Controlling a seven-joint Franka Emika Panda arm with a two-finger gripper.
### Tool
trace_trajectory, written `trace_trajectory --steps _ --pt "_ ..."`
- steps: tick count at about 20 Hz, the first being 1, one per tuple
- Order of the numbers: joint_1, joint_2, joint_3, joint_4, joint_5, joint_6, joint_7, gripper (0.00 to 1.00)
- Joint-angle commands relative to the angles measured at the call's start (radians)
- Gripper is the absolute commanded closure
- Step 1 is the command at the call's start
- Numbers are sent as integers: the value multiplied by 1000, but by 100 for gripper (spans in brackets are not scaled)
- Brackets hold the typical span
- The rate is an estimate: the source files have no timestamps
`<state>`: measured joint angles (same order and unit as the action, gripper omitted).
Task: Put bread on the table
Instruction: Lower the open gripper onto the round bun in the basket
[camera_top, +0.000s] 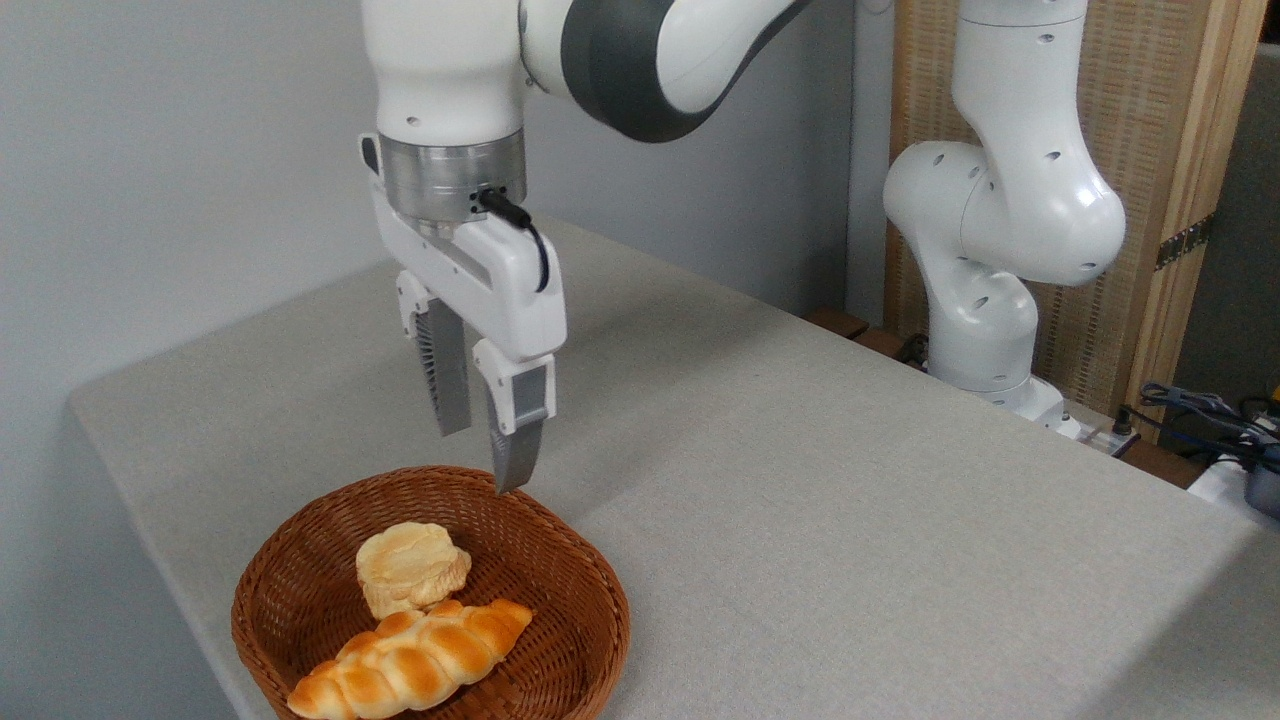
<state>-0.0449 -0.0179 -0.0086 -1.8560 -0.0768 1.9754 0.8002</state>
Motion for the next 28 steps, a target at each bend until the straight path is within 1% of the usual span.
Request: trace_trajectory --steps 1,4,6,7,8,10,13,18,19,20,22,23,28 --pt "-3 50 -16 15 -14 85 -16 0" --pt "-3 85 -34 15 -14 129 -16 0" --pt "-3 120 -42 15 -12 187 -13 0" --pt "-3 134 -56 15 -12 212 -16 0" --pt "-3 145 -60 15 -11 224 -16 0" --pt "-3 170 -64 15 -3 233 -13 0" --pt "-3 205 -68 15 -1 304 -13 0" --pt "-3 230 -79 14 2 338 -10 0" --pt "-3 230 -79 12 2 336 -9 2" --pt "-3 230 -79 12 2 336 -7 14" --pt "-3 228 -79 12 2 332 7 45" --pt "-3 228 -79 12 2 330 7 52" --pt "-1 225 -79 12 0 329 7 50"
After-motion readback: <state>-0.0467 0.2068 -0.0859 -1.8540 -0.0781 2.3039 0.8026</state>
